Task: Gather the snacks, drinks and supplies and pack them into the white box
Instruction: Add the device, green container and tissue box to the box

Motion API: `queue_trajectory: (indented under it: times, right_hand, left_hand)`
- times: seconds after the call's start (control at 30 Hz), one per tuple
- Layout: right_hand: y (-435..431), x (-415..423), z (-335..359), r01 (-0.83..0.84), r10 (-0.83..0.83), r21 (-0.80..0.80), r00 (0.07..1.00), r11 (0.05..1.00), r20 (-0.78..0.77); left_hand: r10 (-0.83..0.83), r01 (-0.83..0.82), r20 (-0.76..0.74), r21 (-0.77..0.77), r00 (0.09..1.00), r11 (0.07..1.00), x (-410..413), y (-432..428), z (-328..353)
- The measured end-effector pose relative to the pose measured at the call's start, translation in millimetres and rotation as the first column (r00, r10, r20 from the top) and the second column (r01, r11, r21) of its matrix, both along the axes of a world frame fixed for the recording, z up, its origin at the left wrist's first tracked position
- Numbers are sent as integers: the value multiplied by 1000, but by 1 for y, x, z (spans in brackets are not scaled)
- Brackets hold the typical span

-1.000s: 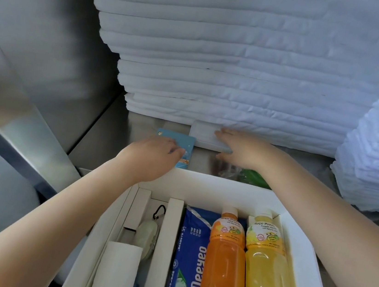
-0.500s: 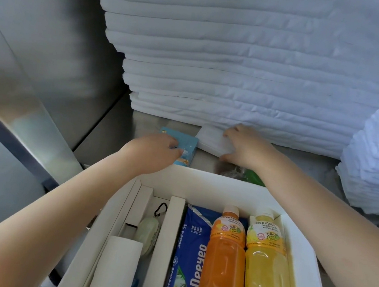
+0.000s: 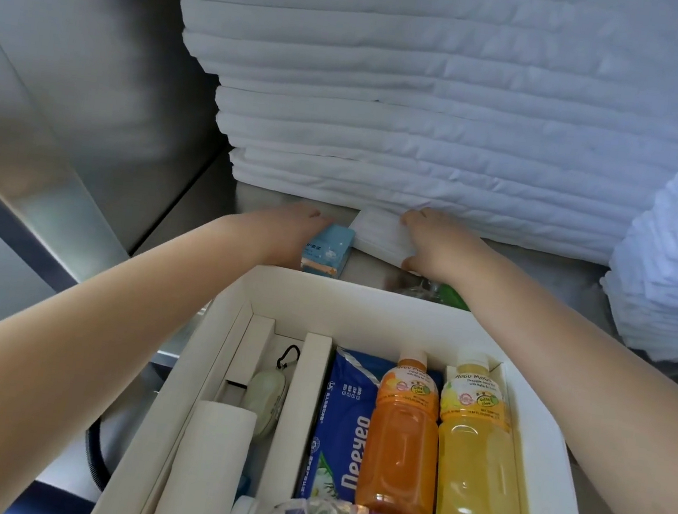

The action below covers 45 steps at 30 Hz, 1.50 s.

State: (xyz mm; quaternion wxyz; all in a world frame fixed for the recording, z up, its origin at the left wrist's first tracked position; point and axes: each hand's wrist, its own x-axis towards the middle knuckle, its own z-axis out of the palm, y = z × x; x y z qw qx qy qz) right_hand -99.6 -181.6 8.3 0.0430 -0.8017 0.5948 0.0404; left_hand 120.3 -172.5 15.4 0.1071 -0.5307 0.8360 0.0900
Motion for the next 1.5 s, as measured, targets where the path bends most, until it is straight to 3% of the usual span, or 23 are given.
queue_trajectory:
  times: [0.13,0.43,0.6,0.73,0.83,0.9,1.0,1.07,1.23,1.33,1.5]
  right_hand:
    - [1,1,-5,2,-2,-1,1000,1000,7]
    - [-1,1,-5,8,-7,-5,999,1000,34]
    - [2,3,1,-51,73,-210,992,976,102]
    - [9,3,7,-56,117,-307,976,950,182]
    - [20,1,13,-77,181,-430,961,900,207]
    - [28,3,18,-97,228,-501,952,860,207]
    - [41,8,26,-119,275,-538,936,835,220]
    - [51,10,31,-127,299,-554,926,823,232]
    - [86,10,42,-98,346,-595,883,798,319]
    - [111,9,44,-105,343,-537,866,837,365]
    - [143,7,45,-209,356,-393,867,895,349]
  left_hand:
    - [-2,-3,-102,-51,995,999,6,0,-4]
    - [31,-39,-73,-119,997,992,12,1,-7]
    - [103,-112,-65,-155,993,982,26,3,-8]
    - [149,-153,-74,-54,986,987,33,3,-2]
    - [149,-159,-171,-45,974,986,35,6,6]
    - [114,-150,-332,-86,936,985,29,11,16]
    - [-54,-112,-478,-312,877,944,11,24,31]
    - [-158,-69,-475,-426,866,902,3,33,38]
    - [-250,36,-476,-414,843,910,-2,50,52]
    - [-341,128,-397,-474,852,871,2,66,57]
    - [-370,203,-346,-434,862,878,13,104,46]
